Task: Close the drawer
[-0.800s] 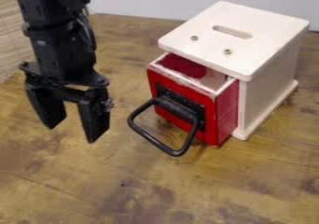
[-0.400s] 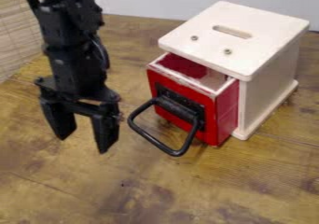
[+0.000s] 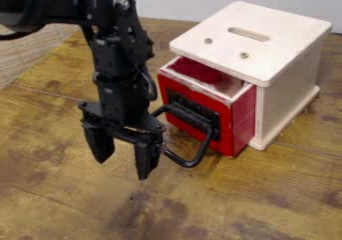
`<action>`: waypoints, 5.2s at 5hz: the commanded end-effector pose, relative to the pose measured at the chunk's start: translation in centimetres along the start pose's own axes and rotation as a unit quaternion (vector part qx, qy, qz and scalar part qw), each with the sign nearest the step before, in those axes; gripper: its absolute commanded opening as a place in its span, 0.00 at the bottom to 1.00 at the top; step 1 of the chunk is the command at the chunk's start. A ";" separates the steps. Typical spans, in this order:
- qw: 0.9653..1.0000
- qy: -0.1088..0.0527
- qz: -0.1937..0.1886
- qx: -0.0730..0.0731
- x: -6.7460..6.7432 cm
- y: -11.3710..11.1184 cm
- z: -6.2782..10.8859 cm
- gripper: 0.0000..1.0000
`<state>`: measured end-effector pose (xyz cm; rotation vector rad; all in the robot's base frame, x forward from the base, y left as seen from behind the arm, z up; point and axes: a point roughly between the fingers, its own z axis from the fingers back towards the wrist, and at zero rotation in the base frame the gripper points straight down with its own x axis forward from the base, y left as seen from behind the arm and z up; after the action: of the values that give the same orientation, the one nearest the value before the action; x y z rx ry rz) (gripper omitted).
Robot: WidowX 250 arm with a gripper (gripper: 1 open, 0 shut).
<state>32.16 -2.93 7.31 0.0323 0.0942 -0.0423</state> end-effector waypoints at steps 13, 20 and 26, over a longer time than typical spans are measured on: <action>0.998 -0.022 0.055 -0.005 6.3 2.2 -0.1 1.00; 0.998 -0.009 0.058 -0.009 5.3 2.6 0.6 1.00; 0.999 0.004 0.053 -0.009 5.3 2.9 0.4 1.00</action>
<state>36.49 -1.05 4.57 0.0261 0.1890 0.0456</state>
